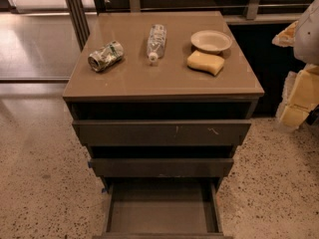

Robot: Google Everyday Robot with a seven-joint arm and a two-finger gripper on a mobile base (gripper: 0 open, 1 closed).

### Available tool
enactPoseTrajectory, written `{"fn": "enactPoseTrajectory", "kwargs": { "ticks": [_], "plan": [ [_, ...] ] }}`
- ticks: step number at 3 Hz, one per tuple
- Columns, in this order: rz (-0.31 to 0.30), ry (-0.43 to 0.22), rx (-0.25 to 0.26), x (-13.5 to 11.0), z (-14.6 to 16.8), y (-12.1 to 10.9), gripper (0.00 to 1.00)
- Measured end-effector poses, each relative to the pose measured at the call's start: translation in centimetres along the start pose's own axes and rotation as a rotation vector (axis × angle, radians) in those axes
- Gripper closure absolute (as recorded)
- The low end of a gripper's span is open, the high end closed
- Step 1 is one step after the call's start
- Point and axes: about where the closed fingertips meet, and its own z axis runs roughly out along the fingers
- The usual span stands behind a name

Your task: Place blue plastic bottle into bottom drawer

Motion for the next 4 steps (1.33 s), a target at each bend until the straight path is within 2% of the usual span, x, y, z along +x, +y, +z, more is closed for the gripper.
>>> {"fn": "enactPoseTrajectory", "kwargs": {
  "ticks": [1, 2, 3, 4],
  "plan": [
    [0.0, 0.0, 0.0, 0.0, 0.0, 0.0, 0.0],
    [0.028, -0.066, 0.029, -0.3, -0.1, -1.4, 0.0],
    [0.12, -0.166, 0.034, -1.0, 0.7, -5.6, 0.0],
    [0.218, -0.211, -0.009, -1.7, 3.0, -11.1, 0.0]
  ]
}}
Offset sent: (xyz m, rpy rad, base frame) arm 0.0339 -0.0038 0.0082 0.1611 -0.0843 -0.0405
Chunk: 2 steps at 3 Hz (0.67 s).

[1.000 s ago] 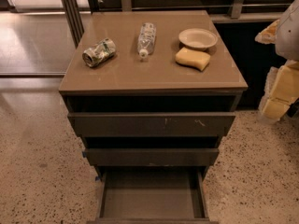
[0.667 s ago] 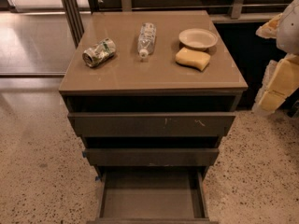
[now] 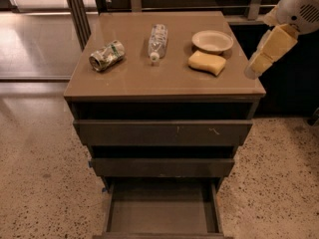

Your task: Place blue plastic bottle into bottom drawer

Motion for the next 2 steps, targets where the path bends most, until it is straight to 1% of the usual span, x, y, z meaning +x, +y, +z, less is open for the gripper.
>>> {"fn": "enactPoseTrajectory", "kwargs": {
  "ticks": [1, 2],
  "plan": [
    [0.063, -0.023, -0.055, -2.6, 3.9, -4.1, 0.0],
    [0.07, -0.064, -0.076, -6.8, 6.9, -6.9, 0.0]
  ]
}}
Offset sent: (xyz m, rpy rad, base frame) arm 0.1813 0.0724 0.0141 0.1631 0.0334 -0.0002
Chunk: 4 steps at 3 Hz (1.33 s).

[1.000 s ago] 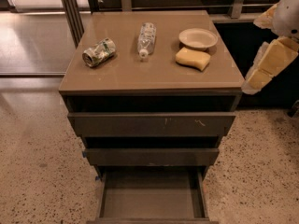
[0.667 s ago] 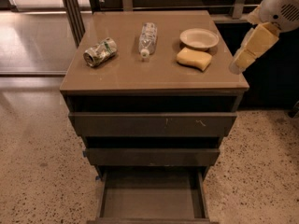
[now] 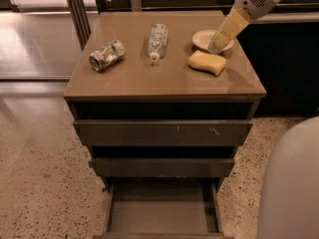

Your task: Place blue plastic bottle into bottom drawer

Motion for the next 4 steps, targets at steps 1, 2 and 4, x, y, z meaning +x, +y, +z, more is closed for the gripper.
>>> {"fn": "enactPoseTrajectory", "kwargs": {
  "ticks": [1, 2, 4],
  "plan": [
    [-0.027, -0.034, -0.002, -4.3, 2.6, -1.5, 0.0],
    [-0.053, -0.062, -0.02, -8.0, 5.4, -1.9, 0.0],
    [-0.081, -0.086, -0.039, -11.6, 8.9, -1.8, 0.0]
  ]
}}
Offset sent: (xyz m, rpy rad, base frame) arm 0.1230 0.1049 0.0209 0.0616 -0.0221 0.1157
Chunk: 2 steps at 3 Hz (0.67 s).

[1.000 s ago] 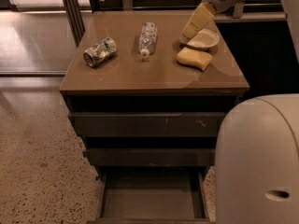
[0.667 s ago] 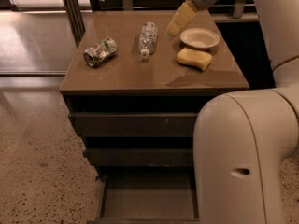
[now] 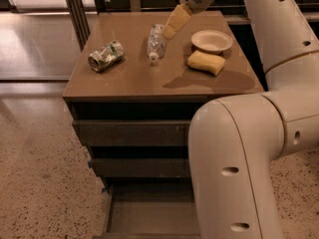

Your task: Place blue plastic bottle into bottom drawer

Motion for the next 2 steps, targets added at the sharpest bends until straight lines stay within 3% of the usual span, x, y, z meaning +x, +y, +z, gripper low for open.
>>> {"fn": "enactPoseTrajectory", "kwargs": {
  "ticks": [1, 2],
  "plan": [
    [0.064, -0.035, 0.036, 0.6, -0.4, -1.2, 0.0],
    [0.172, -0.089, 0.109, 1.2, 0.5, -3.9, 0.0]
  ]
}}
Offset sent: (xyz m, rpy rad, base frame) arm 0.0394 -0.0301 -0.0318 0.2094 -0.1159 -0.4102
